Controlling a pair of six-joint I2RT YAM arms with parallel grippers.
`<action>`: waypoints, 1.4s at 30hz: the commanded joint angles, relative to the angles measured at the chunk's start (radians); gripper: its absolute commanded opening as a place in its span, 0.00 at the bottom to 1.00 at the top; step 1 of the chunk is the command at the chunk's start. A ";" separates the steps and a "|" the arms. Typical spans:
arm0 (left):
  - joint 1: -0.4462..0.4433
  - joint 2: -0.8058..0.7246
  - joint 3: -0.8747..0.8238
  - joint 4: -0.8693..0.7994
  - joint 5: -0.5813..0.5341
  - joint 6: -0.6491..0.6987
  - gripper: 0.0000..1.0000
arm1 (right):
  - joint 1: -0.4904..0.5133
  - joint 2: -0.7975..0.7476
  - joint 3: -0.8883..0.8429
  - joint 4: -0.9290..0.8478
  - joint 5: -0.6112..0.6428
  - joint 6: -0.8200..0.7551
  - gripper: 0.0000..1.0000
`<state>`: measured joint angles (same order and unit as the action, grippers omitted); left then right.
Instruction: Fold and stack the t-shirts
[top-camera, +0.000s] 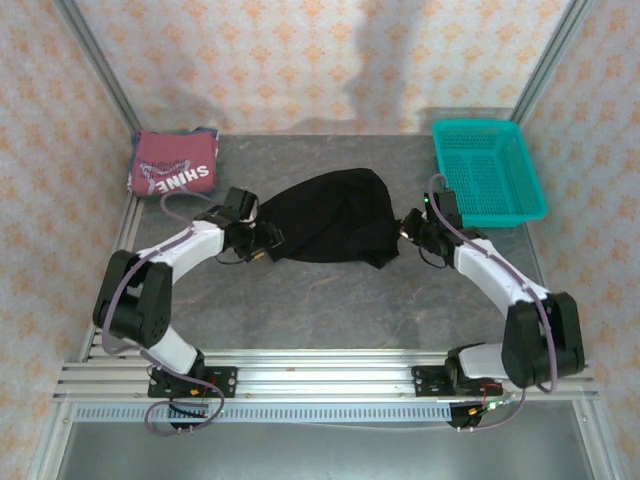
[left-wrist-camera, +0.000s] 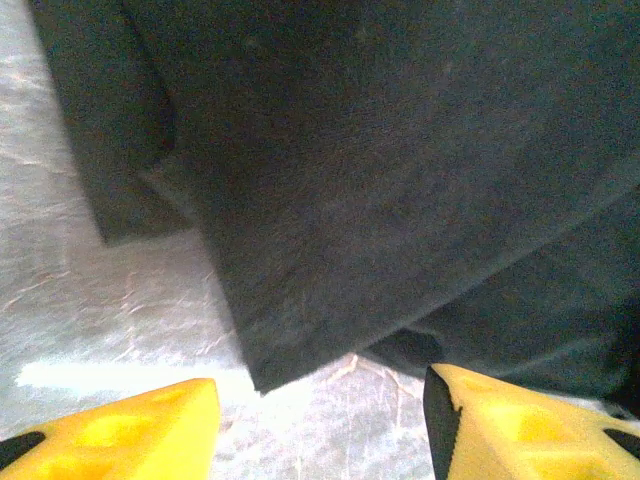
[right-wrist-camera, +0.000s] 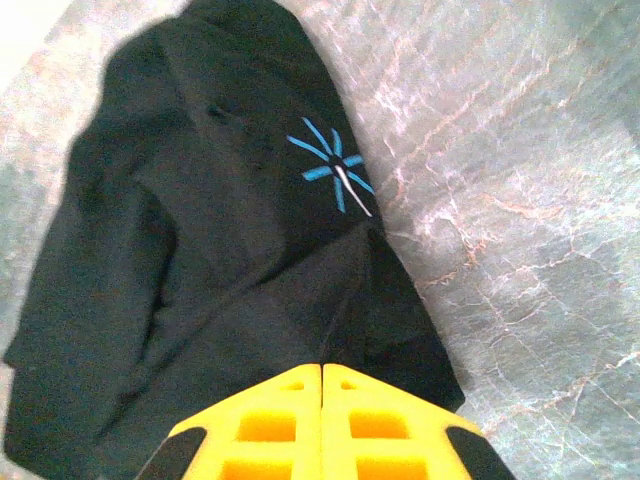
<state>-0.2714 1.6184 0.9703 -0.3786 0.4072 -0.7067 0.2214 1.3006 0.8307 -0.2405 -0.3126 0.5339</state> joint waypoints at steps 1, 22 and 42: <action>-0.024 0.069 0.049 0.068 -0.082 -0.014 0.57 | 0.001 -0.053 0.037 -0.088 0.027 -0.024 0.00; 0.012 -0.196 0.220 -0.171 -0.134 0.094 0.00 | -0.001 -0.219 0.278 -0.305 0.061 -0.055 0.00; 0.113 -0.202 0.665 -0.297 -0.031 0.252 0.00 | -0.075 -0.151 0.729 -0.281 -0.044 -0.066 0.00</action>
<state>-0.1726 1.3136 1.5757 -0.6884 0.3183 -0.4969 0.1841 1.0790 1.5074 -0.6102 -0.2966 0.4816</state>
